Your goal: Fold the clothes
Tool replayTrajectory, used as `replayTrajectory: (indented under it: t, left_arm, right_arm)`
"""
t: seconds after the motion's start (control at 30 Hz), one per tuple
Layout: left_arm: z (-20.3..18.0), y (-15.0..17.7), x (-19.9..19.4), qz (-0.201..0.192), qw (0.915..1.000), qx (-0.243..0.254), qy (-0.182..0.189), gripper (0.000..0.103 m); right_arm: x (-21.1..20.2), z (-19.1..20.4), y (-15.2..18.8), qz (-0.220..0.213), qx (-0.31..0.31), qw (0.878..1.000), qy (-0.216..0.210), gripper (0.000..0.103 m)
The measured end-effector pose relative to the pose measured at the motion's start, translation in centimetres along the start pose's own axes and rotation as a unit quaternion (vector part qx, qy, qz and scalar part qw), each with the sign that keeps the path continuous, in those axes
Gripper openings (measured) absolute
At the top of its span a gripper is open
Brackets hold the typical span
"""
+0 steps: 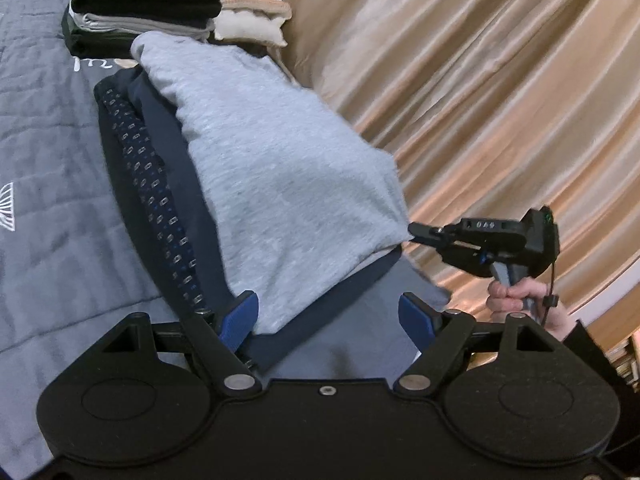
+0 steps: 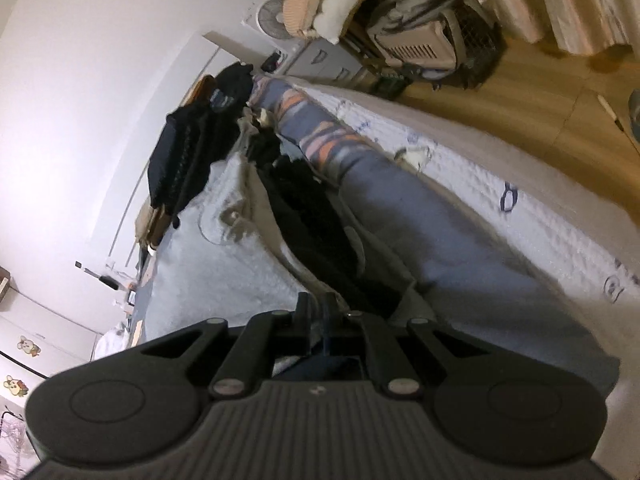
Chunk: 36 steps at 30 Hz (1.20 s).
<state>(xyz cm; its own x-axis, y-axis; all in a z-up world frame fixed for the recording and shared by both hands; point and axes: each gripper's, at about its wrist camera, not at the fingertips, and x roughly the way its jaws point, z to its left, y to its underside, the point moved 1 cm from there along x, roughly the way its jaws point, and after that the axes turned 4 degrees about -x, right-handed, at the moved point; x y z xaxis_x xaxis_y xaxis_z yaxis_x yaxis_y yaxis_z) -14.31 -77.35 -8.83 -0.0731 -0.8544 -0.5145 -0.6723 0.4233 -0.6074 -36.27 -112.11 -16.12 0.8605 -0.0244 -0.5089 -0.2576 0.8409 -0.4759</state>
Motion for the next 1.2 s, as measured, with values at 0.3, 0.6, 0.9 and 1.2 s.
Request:
replayTrajectory:
  t: [0.3,0.6,0.9,1.2]
  left_arm:
    - [-3.3,1.1,3.5,0.001,0.9750,0.192,-0.111,0.055]
    - [-3.9,2.6,5.6,0.018,0.9459,0.281,-0.161,0.019]
    - [-4.1,3.8,5.0,0.060,0.9402,0.303,-0.143,0.006]
    - [-5.0,3.4,2.7,0.049,0.9602,0.223,-0.161,0.074]
  right_arm:
    - [-1.0,1.0,-0.4,-0.026,0.016,0.999,-0.020,0.005]
    - [-3.5,0.5,-0.1,-0.055,0.030,0.998,-0.017,0.000]
    - [-1.5,2.5,0.8,-0.007,-0.017,0.999,-0.040,0.005]
    - [-0.6,7.9,2.6,0.026,-0.126,0.992,0.004,0.044]
